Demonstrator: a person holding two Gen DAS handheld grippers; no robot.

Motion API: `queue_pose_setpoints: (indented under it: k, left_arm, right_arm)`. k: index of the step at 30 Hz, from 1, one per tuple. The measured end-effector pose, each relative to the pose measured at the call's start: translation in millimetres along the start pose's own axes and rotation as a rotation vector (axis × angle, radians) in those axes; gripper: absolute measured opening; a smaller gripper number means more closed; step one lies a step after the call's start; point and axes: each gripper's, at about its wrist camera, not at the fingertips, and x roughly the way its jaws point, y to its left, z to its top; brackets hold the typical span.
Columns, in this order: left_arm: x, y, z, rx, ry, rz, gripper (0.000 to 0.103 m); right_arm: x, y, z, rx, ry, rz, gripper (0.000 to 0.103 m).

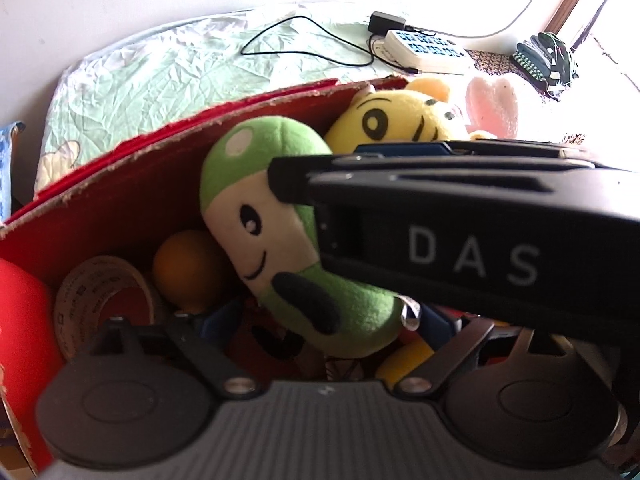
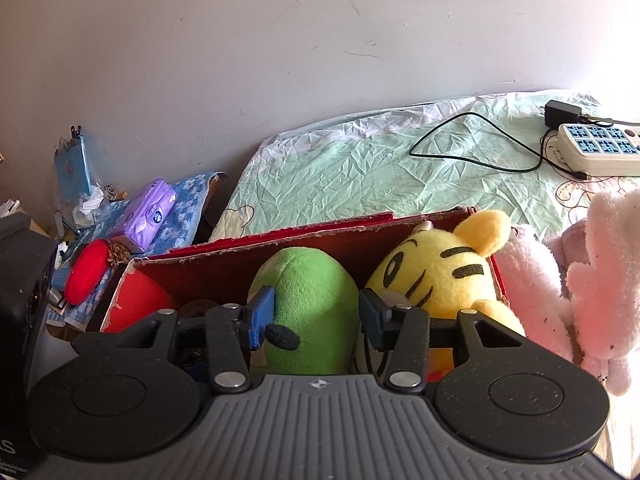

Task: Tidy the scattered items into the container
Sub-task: 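Press the green plush down into the box and open the right tool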

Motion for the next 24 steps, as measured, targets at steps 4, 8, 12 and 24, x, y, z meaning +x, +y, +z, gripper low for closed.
queue_pose_setpoints:
  k: [4, 8, 12, 24]
  left_arm:
    - [0, 1, 0, -0.002, 0.0, -0.004, 0.093]
    - [1, 0, 0, 0.002, -0.002, -0.007, 0.093]
    - [2, -2, 1, 0.009, -0.004, -0.007, 0.093]
    - [7, -1, 2, -0.013, 0.013, -0.02, 0.095]
  right_arm:
    - [0, 0, 0, -0.002, 0.002, -0.002, 0.048]
    - [-1, 1, -1, -0.002, -0.001, 0.001, 0.048]
    - [-4, 6, -1, -0.029, -0.015, -0.003, 0.048]
    - [-13, 0, -2, -0.02, -0.052, 0.01, 0.047]
